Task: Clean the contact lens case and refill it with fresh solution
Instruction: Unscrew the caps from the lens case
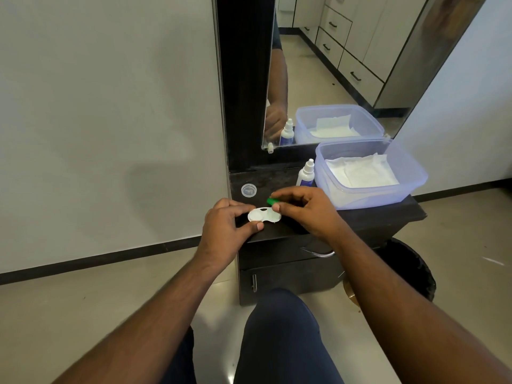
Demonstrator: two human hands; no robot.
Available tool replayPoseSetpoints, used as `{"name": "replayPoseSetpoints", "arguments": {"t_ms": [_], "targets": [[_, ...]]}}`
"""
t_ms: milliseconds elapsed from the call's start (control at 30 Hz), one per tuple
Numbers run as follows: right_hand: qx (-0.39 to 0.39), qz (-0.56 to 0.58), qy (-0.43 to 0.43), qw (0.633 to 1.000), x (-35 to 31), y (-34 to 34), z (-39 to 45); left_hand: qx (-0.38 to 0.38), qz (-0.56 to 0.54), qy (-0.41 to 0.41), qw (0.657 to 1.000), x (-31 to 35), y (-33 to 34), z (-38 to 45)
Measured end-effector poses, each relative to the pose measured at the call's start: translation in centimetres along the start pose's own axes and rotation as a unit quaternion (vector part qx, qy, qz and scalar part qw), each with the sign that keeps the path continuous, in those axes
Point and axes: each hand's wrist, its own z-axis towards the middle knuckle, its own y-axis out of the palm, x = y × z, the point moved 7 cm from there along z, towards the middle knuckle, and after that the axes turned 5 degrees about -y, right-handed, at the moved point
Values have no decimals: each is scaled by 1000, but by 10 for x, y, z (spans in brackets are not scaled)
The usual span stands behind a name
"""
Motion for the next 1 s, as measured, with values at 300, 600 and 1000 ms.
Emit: {"name": "replayPoseSetpoints", "arguments": {"t_ms": [300,600,1000], "targets": [[185,-159,83,966,-5,12,6,2,-13,-5,1000,-1,0,-1],[225,-173,142,948,-6,17,17,-4,-10,-2,1000,0,0,1],[192,-50,54,979,-3,3,-14,-23,-22,-5,999,-2,-1,5]]}}
